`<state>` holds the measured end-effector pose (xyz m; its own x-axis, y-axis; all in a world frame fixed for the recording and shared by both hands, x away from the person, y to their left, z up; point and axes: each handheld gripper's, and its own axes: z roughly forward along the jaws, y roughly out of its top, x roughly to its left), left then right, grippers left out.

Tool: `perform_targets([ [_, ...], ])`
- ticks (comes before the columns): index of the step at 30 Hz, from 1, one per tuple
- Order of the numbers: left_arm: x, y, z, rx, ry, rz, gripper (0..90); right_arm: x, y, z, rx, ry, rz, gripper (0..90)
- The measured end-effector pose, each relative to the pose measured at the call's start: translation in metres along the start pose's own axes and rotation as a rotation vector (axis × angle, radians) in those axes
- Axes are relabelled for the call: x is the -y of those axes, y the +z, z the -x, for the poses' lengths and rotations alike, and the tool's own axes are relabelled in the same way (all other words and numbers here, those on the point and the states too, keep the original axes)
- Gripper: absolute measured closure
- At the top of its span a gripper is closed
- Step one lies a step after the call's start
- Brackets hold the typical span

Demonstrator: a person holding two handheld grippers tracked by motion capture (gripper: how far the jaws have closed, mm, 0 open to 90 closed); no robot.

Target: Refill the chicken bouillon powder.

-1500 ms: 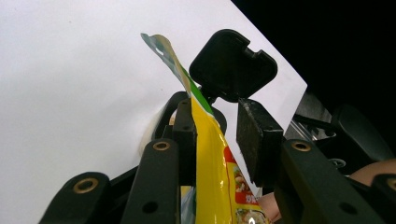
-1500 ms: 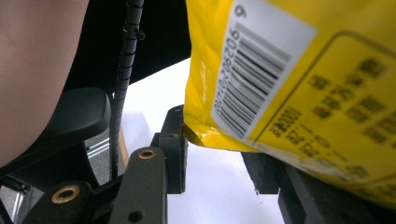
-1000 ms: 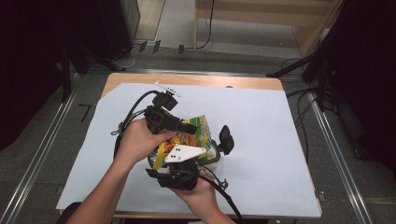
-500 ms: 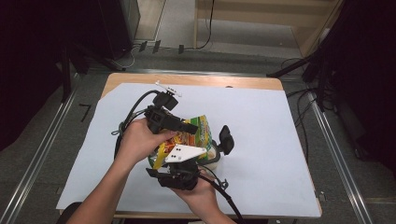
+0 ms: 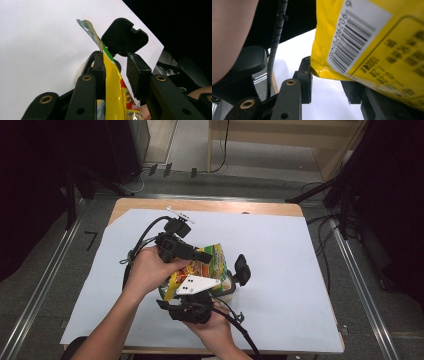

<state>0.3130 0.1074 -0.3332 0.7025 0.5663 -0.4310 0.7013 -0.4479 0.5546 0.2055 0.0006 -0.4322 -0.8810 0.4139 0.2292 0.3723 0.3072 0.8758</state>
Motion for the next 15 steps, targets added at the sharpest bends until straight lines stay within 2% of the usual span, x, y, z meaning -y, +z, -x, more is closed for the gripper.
perform_targets([
  [4, 0.0001, -0.0006, 0.002, -0.005, 0.009, 0.004, 70.1, 0.0011, 0.0001, 0.0008, -0.005, 0.008, 0.004, 65.3],
  [10, 0.0001, -0.0044, 0.0039, 0.003, 0.009, 0.022, 69.8, 0.0, -0.0012, 0.0008, -0.005, -0.004, 0.013, 65.2],
  [15, 0.0006, -0.0039, 0.0035, -0.005, 0.012, 0.013, 69.9, 0.0003, 0.0, 0.0007, -0.009, -0.001, 0.011, 65.1],
])
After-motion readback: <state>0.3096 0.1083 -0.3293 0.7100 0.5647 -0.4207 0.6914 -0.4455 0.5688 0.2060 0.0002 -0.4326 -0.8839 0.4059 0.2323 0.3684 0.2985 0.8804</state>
